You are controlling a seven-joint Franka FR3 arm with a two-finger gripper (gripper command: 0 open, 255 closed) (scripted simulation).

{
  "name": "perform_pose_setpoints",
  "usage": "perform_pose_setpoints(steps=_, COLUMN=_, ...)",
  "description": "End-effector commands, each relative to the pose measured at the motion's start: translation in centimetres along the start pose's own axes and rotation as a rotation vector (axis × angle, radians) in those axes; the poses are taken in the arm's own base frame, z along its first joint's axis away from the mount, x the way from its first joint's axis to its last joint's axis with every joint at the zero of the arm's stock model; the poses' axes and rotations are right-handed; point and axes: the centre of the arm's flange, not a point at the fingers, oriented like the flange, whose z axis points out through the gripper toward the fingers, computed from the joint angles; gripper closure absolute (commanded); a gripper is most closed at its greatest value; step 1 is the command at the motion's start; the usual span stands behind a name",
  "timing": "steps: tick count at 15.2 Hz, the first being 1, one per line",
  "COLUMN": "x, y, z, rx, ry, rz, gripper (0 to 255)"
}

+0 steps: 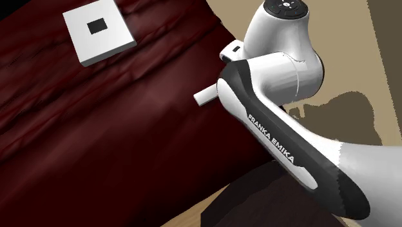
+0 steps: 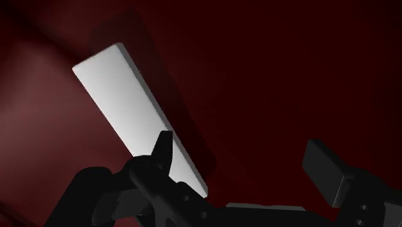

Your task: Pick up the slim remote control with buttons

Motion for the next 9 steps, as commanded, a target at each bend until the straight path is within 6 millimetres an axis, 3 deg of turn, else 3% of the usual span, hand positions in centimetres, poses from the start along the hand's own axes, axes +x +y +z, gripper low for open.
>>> perform_pose_setpoints(steps=1, x=1.2, y=2.3, z=1.6, rx=0.006, ry=-0.006, rz=-0.079, gripper=0)
perform_pose_setpoints(steps=7, x=5.4, y=7.7, z=6.0, rx=0.022, ry=-0.027, rz=-0.297, gripper=0)
perform_pose_setpoints(steps=9, x=6.1, y=8.4, z=7.2, rx=0.024, ry=-0.030, rz=-0.327, gripper=0)
